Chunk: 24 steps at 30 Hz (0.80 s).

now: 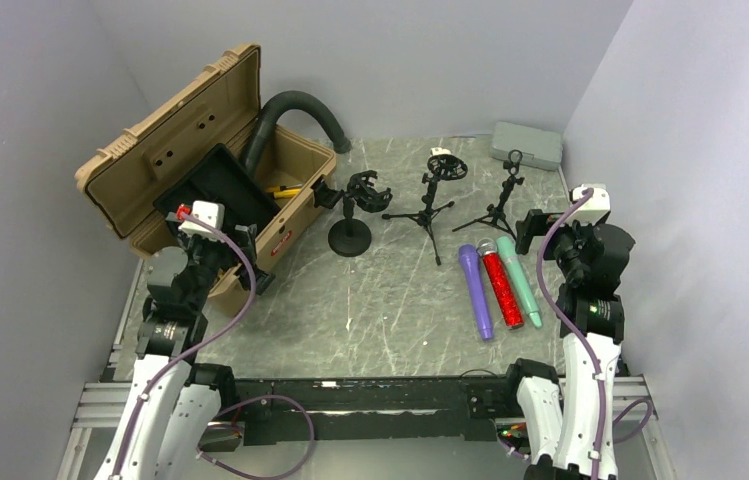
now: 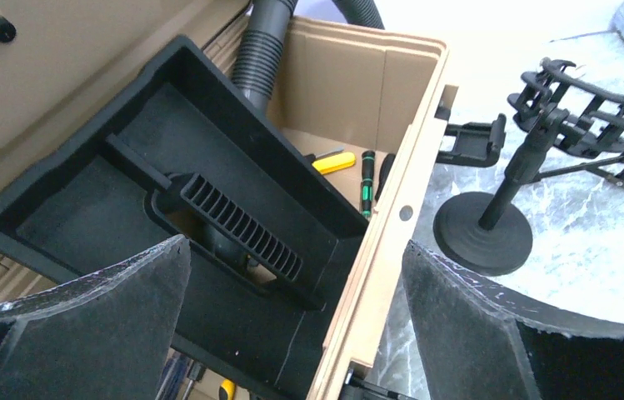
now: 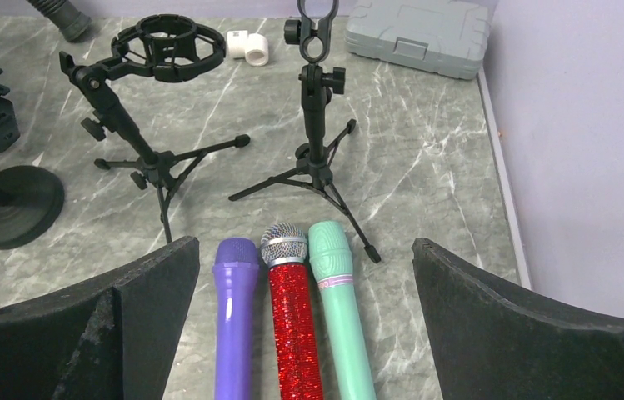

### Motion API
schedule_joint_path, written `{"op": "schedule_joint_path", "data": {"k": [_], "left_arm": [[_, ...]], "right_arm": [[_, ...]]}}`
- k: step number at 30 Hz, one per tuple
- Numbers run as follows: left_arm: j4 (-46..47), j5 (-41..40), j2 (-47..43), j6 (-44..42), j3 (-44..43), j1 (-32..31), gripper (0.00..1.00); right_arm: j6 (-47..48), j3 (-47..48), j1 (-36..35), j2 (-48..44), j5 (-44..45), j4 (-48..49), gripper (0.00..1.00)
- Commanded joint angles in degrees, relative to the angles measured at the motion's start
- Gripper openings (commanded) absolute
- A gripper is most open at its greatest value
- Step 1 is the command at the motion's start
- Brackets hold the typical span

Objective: Remove the microphone from the stand

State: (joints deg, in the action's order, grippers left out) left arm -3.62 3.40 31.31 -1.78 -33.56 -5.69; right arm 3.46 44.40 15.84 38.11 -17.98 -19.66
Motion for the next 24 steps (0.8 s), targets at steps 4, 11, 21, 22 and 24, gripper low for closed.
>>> {"op": "schedule_joint_path", "data": {"k": [4,11,21,22,24], "left_arm": [[5.62,-0.3,-0.58,-0.69,2.63,0.71,1.0],[5.34,-1.34,0.45,-0.12,2.56,0.77,0.99],[3.98,-2.75,0.55,0.22,1.4,0.77,0.99],[3.85,-2.97,0.43,0.28,1.33,0.83,0.99],[3.72,-3.21,0.35,0.29,1.22,0.86,0.99]], "right_arm": [[0.47,-0.28,0.34,-0.81,0.59,2.19,1.0],[0.65,-0.44,0.44,-0.37,0.97,2.43,1.0],[0.67,-0.59,0.54,0.6,1.09,2.79,1.0],[0.73,-0.63,0.54,0.65,1.23,2.79,1.0],[0.68,-0.63,0.54,0.7,1.37,2.91,1.0]]}}
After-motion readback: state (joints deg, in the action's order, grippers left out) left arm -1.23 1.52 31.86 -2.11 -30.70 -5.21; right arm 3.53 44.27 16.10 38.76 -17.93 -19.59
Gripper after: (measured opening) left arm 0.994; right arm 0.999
